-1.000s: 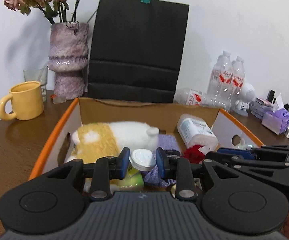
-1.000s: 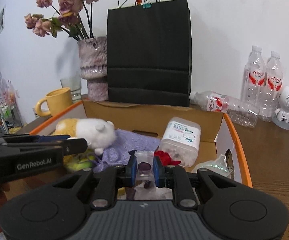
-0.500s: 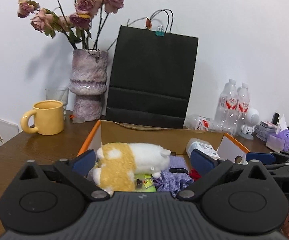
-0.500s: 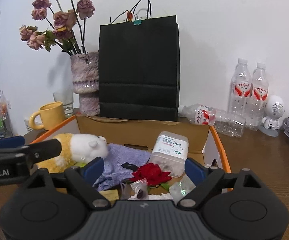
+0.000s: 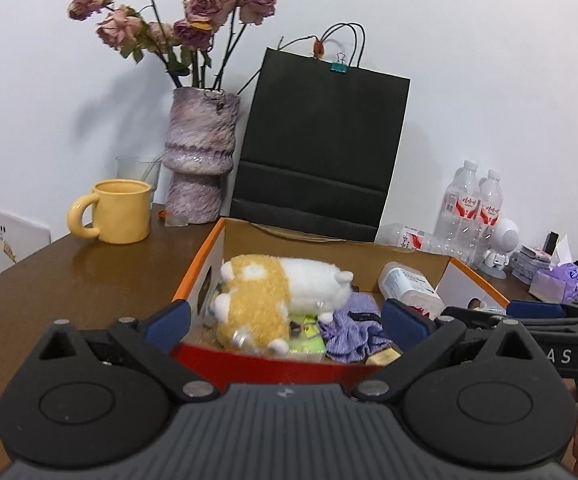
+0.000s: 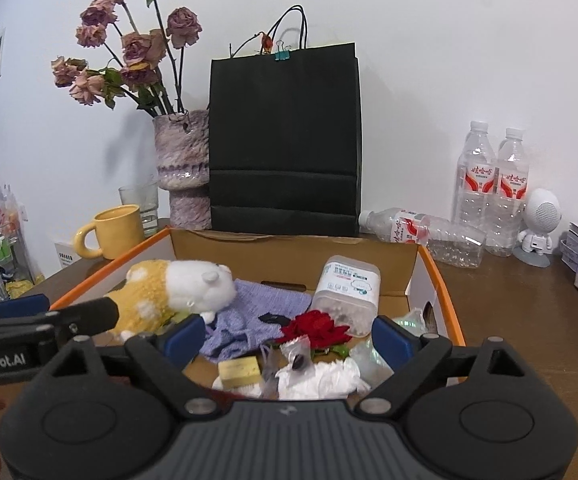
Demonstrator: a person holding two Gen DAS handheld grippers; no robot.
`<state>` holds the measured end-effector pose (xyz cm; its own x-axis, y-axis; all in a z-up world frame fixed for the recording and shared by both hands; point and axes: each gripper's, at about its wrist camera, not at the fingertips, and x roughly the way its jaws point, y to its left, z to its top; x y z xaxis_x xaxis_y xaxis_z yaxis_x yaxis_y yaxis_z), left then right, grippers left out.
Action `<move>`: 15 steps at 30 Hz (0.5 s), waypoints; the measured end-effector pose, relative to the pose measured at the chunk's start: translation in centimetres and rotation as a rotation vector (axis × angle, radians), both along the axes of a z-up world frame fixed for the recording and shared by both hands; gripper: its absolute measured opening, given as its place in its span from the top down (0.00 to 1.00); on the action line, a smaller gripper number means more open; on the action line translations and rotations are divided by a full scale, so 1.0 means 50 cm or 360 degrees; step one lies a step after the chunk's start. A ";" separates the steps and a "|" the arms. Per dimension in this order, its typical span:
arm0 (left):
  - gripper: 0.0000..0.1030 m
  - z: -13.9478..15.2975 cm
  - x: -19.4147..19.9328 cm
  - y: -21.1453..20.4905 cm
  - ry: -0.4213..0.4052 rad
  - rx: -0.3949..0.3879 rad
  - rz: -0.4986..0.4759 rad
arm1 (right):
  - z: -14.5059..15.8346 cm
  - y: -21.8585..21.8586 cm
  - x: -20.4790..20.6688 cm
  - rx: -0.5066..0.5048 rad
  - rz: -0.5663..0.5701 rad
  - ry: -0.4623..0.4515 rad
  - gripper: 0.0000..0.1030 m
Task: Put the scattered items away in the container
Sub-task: 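Pull both open tools back out of the box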
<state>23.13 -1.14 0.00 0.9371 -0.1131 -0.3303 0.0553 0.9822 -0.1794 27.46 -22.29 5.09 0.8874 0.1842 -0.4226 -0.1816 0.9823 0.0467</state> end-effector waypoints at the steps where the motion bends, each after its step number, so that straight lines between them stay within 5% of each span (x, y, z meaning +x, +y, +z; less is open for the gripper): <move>1: 0.00 -0.002 -0.008 0.003 0.0001 -0.0001 0.0005 | 0.000 0.001 -0.008 -0.0001 0.0003 0.0001 0.12; 15: 0.00 -0.026 -0.104 0.080 0.0141 0.0095 0.0066 | -0.015 0.033 -0.126 -0.0024 0.0061 0.0073 0.12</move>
